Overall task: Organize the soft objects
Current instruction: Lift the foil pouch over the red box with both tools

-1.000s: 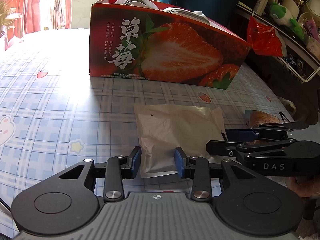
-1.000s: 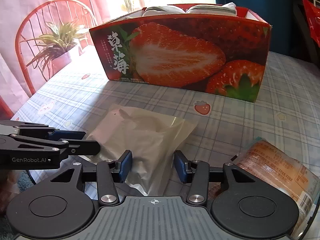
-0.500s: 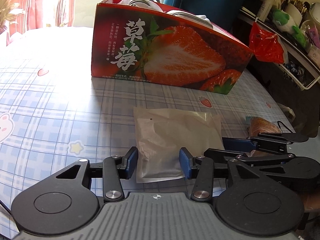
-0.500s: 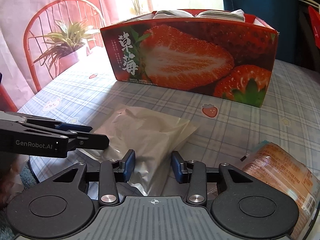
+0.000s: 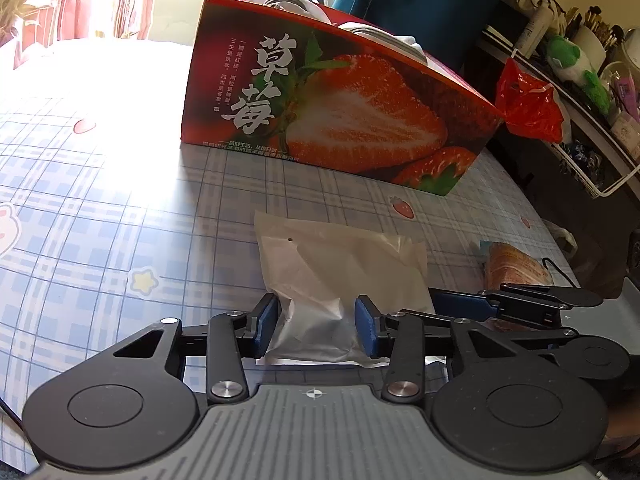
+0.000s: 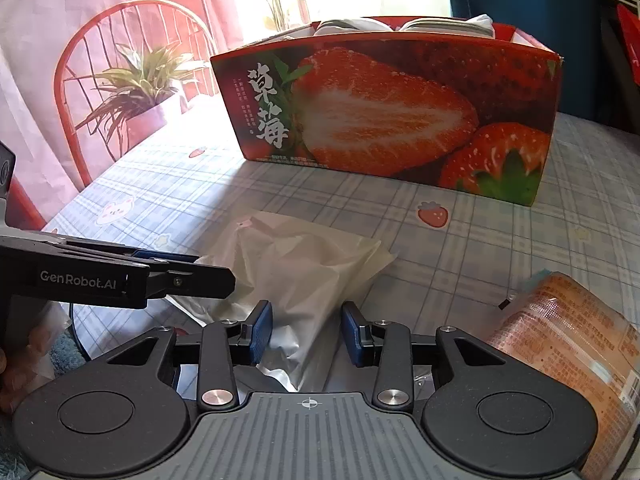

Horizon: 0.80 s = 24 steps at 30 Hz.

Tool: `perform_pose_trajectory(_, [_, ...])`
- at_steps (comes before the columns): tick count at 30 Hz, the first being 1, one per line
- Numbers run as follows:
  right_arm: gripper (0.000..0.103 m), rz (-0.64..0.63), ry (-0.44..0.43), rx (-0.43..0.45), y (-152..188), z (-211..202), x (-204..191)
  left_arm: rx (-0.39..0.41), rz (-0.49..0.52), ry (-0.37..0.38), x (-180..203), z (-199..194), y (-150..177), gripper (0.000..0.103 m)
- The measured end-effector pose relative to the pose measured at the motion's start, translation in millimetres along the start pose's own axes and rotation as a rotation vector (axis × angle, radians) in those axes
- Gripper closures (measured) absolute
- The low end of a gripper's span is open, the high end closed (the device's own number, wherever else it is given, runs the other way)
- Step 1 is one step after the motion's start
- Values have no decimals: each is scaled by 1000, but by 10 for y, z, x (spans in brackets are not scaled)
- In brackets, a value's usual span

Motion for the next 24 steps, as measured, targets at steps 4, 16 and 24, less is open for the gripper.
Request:
perform_pose_trajectory(4, [68,14,-4,5,0,-4,11,0,8,-10,-2,-1,0,66])
perform_pose_trajectory(16, [77,52,-18,61,-80,-114,31,54,26,-19,21,-96,-85,73])
perform_pose_trajectory(24, [78,20,-31,150,-391,-316,-3,121,40,14,52,-222,-437,73])
Point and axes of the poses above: each gripper's, at about its wrist camera, not at the fingertips, and z roughly the way its jaws point, x to its right, y to its underside, the point moved 10 cm from there along z, roughly the way its jaws point, and after that the axes turned 14 degrees about z, right-handed, at the moved point
